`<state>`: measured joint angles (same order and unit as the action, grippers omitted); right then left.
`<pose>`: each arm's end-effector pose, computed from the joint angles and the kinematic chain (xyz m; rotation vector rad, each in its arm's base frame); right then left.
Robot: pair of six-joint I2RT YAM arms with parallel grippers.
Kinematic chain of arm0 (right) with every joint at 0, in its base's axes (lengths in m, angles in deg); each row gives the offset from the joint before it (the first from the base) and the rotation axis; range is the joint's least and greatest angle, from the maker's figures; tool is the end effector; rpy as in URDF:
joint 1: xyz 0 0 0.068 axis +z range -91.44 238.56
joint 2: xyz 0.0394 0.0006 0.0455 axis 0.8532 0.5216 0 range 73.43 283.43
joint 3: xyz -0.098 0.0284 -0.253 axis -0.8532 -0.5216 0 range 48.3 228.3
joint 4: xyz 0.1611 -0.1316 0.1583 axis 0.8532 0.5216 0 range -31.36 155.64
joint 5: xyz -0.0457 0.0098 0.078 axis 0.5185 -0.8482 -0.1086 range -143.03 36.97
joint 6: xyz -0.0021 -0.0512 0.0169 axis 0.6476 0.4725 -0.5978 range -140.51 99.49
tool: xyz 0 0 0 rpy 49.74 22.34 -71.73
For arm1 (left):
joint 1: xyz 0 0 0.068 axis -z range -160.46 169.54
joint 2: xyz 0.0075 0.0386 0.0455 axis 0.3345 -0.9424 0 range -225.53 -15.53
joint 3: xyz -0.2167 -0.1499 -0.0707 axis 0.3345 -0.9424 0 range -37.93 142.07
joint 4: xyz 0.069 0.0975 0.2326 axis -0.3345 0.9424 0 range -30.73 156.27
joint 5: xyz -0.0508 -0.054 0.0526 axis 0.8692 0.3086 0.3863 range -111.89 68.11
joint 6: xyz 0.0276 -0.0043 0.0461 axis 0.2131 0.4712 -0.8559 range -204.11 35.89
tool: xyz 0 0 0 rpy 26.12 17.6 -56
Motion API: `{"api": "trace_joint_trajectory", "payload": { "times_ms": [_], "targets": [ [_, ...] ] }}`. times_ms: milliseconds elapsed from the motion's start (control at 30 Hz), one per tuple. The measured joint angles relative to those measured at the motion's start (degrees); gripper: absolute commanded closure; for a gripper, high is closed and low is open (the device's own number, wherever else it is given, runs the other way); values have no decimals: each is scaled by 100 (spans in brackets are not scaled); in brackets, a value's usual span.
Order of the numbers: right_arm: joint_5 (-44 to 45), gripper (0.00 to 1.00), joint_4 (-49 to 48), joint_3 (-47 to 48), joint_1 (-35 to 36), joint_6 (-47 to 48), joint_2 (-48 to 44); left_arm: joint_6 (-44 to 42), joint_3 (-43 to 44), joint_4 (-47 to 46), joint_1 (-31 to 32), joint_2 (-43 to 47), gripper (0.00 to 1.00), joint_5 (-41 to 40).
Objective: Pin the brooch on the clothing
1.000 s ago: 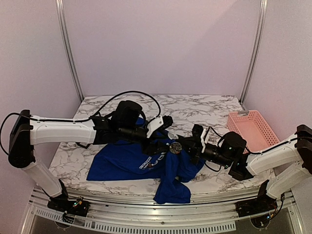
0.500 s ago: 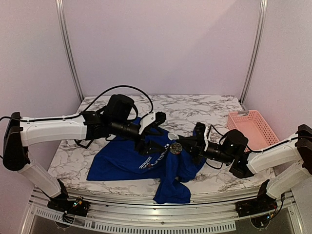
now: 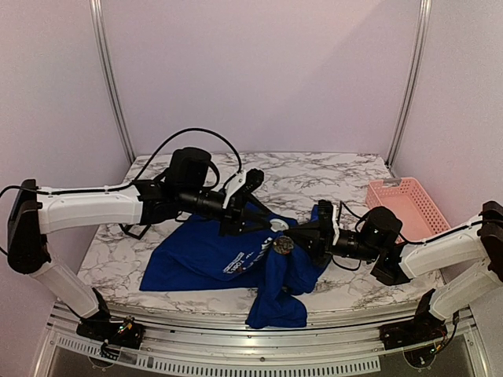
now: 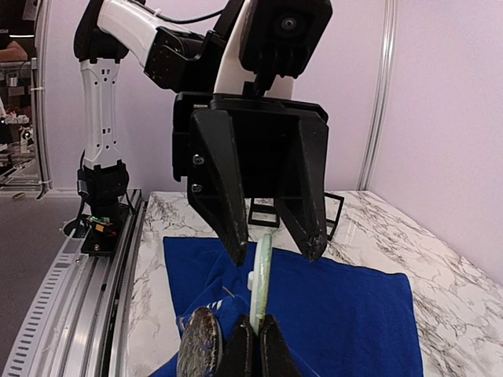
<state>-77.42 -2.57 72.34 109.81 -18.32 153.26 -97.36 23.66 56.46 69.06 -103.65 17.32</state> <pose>0.1555 0.2173 0.2145 -1.0097 1.1997 0.9960 0.2103 -0.2811 0.2808 1.4342 1.4606 -1.0799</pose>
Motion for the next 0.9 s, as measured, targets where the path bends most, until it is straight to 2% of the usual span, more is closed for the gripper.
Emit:
{"api": "trace_joint_trajectory", "payload": {
  "times_ms": [67, 233, 400, 533, 700, 800, 900],
  "targets": [
    [-24, 100, 15, 0, -4, 0, 0, 2, -42, 2, 15, -4, 63, 72],
    [-101, 100, 42, 2, -31, 7, 0, 85, -66, -11, 81, -50, 77, 103],
    [-153, 100, 42, 2, -42, 20, 0, 181, -70, -114, 160, -125, 100, 61],
    [-170, 100, 79, 2, -70, -22, -7, 155, -103, -157, 190, -127, 100, 17],
    [-42, 77, 258, 2, -72, 26, -101, 295, -140, -173, 197, -127, 100, -42],
    [138, 61, 514, 2, -109, 120, -352, 391, -164, -175, 197, -127, 100, -90],
    [289, 49, 929, 17, -144, 328, -743, 476, -205, -238, 197, -127, 100, -118]
  ]
}}
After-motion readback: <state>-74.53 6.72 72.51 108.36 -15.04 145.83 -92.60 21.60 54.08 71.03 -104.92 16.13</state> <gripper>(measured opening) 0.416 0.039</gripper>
